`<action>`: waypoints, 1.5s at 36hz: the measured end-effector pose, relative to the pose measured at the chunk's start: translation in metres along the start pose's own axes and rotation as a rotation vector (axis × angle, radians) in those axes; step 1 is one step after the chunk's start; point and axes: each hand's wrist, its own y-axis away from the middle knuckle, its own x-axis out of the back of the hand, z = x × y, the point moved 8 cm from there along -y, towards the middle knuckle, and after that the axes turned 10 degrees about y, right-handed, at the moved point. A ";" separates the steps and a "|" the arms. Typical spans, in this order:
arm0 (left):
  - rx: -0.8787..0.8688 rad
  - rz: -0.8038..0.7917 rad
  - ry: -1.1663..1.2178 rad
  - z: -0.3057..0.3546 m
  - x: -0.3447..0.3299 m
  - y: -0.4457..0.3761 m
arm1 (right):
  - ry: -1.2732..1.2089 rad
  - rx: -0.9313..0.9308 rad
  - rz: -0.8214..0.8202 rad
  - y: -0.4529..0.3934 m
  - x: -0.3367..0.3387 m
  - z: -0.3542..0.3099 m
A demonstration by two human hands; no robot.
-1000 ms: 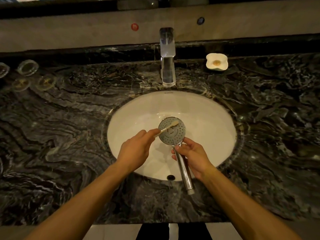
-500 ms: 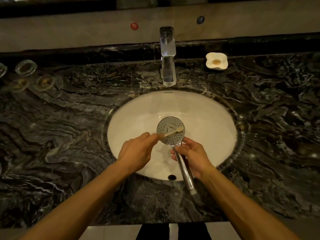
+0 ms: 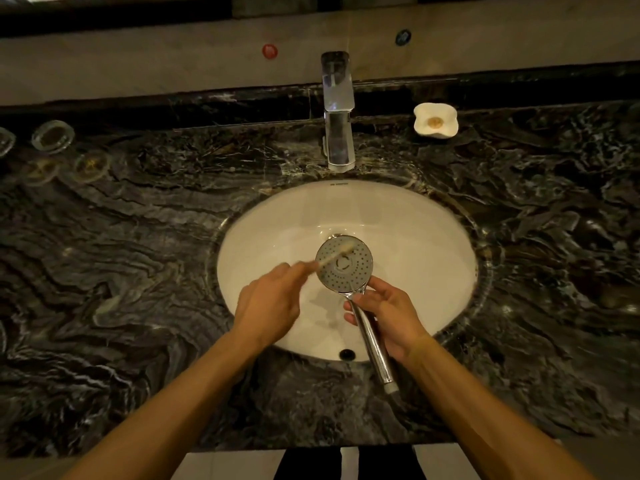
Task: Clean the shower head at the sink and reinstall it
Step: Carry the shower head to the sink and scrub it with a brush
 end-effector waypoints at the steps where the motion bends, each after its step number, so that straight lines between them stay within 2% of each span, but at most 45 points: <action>1: 0.065 0.049 0.045 -0.010 0.005 -0.003 | 0.006 0.005 0.001 0.001 0.000 -0.001; 3: 0.072 0.054 0.087 -0.014 0.006 -0.003 | 0.013 0.015 0.004 0.001 0.001 -0.002; 6: -0.047 -0.045 0.052 0.002 -0.004 0.009 | 0.000 0.018 0.007 0.002 0.005 -0.003; 10: 0.051 0.051 0.125 -0.015 0.006 0.004 | -0.040 -0.004 -0.012 0.002 0.005 -0.001; 14: -0.044 -0.012 0.129 -0.007 0.001 0.016 | -0.076 -0.022 -0.025 0.001 0.006 -0.002; 18: 0.049 0.126 0.206 -0.024 0.015 0.011 | -0.067 -0.031 -0.054 0.000 0.005 -0.003; 26: -0.005 0.046 0.240 -0.017 0.013 0.035 | -0.190 -0.081 -0.069 -0.001 0.004 0.004; 32: 0.046 0.122 0.201 -0.023 0.019 0.017 | -0.194 -0.089 -0.114 0.003 -0.008 0.005; 39: 0.015 0.030 0.202 -0.010 0.009 0.051 | -0.227 -0.097 -0.090 -0.003 -0.008 0.002; 44: 0.042 0.145 0.147 -0.020 0.019 0.031 | -0.233 -0.098 -0.109 0.000 -0.015 0.001; 50: 0.008 0.022 0.148 -0.012 0.002 0.060 | -0.234 -0.097 -0.096 -0.001 -0.015 -0.003; 54: 0.042 0.128 0.130 -0.021 0.012 0.050 | -0.220 -0.094 -0.106 0.003 -0.020 -0.005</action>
